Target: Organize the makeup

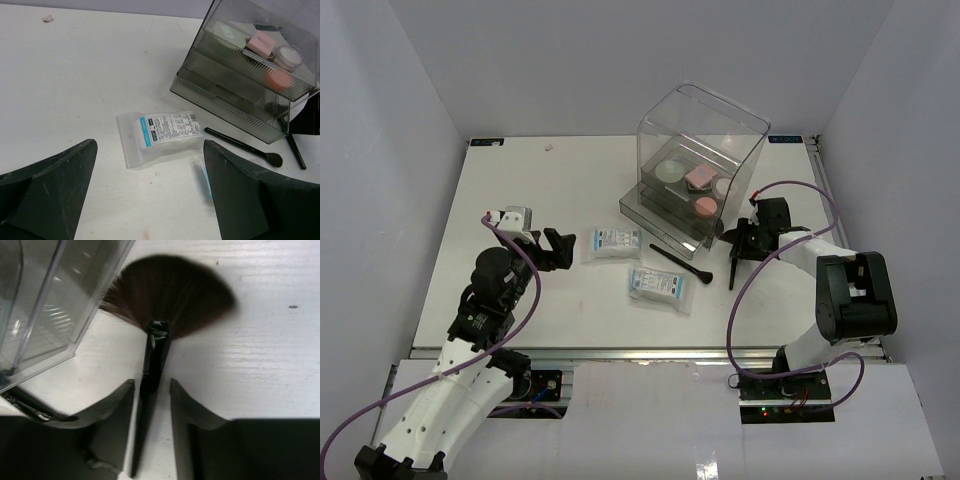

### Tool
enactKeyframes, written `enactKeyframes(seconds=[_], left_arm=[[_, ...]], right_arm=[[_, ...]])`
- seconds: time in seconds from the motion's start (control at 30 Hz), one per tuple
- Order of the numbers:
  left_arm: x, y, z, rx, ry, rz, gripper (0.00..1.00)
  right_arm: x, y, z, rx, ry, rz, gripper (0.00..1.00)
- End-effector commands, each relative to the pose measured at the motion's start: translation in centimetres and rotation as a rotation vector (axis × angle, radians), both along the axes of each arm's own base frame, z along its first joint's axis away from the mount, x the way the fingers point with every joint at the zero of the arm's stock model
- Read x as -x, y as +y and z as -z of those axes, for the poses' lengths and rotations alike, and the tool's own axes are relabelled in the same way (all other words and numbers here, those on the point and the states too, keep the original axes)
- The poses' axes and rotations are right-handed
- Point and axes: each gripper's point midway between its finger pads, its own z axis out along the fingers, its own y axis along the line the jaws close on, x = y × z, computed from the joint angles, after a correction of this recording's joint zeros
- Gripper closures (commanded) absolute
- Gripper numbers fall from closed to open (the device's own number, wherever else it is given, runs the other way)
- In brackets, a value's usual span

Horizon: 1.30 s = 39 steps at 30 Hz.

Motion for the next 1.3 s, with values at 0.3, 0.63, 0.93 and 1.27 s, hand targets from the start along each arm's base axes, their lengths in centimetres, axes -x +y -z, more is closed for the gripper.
enactKeyframes(seconds=[0.3,0.63,0.93,1.27], left_arm=[[0.1,0.3,0.1,-0.004,-0.004,-0.013,0.02],[0.2,0.4,0.0,0.003,-0.010,-0.016,0.02],[0.1,0.5,0.2,0.002,-0.004,-0.022,0.02],[-0.2,0.7,0.7,-0.006,0.016,-0.043,0.02]], right_arm=[[0.8,-4.0,0.6,0.179,0.021,0.044,0.78],[1.5,-4.3,-5.6,0.007,-0.152,-0.100,0.92],[9.2,2.6,-10.4,-0.180,-0.374,-0.828,0.92],[12.5,7.9,-16.3,-0.006,-0.722,-1.310,0.92]])
